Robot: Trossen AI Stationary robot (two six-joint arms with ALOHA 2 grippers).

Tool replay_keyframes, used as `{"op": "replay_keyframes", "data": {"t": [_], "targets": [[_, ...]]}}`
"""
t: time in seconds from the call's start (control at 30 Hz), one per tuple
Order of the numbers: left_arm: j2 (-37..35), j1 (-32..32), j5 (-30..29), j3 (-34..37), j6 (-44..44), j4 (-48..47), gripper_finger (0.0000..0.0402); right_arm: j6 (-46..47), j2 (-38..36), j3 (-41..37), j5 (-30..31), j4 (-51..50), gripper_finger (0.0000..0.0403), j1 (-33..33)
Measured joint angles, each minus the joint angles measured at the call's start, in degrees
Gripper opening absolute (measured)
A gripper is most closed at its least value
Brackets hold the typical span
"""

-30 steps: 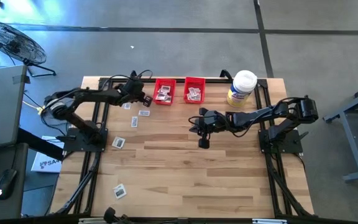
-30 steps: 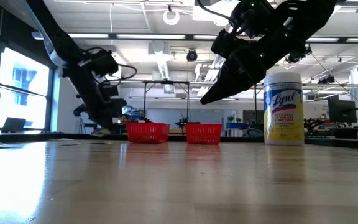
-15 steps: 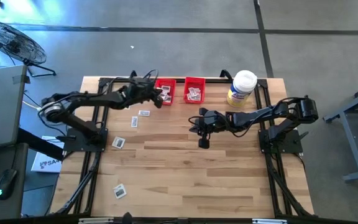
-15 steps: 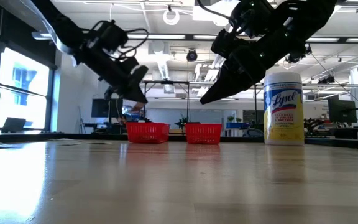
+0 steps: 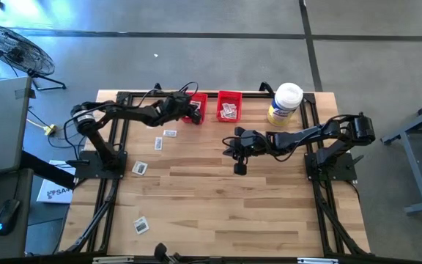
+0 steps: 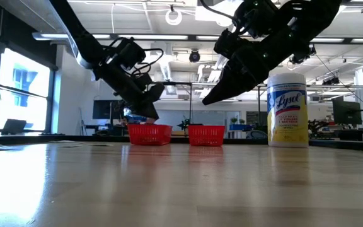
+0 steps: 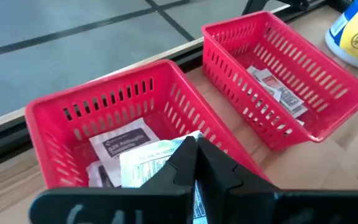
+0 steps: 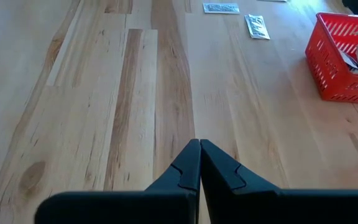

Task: Pick & Place First Aid Supplies
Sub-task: Put the towelette pack into the left red bin

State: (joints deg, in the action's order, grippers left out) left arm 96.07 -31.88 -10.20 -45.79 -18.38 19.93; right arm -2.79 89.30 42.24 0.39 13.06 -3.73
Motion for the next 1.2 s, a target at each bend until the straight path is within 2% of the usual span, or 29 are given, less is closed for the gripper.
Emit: {"op": "replay_keyframes", "data": {"t": [0.23,0.4,0.63,0.73,0.9,1.03,1.2], "targets": [[-0.28,-0.81,0.53,-2.52,0.05,-6.4,0.0073,1.28,0.0,0.0,-0.38,-0.03,0.0001,0.0],[-3.43,-4.06,1.59,-5.34,1.66,-18.1,0.0116,1.49,0.0,0.0,-0.71,-0.02,0.0002,0.02],[-15.75,-9.25,-10.3,-3.8,0.43,-37.96,0.0123,1.45,0.0,0.0,-0.72,-0.38,0.0004,0.02],[-20.39,-11.4,-12.45,-0.03,-3.3,-42.52,0.0123,1.4,0.0,0.0,-0.7,-0.4,0.0003,0.02],[-22.73,-14.4,-16.25,8.22,-10.11,-40.74,0.0123,1.32,0.0,0.0,-0.65,-0.12,0.0001,0.02],[-22.51,-16.56,-16.33,13.78,-11.87,-33.5,0.0123,1.32,0.0,0.0,-0.62,0.7,0.0002,0.02],[-22.43,-17.63,-18.08,16.23,-11.78,-30.3,0.0123,1.45,0.0,0.0,-0.64,1.28,0.0001,0.02]]}}
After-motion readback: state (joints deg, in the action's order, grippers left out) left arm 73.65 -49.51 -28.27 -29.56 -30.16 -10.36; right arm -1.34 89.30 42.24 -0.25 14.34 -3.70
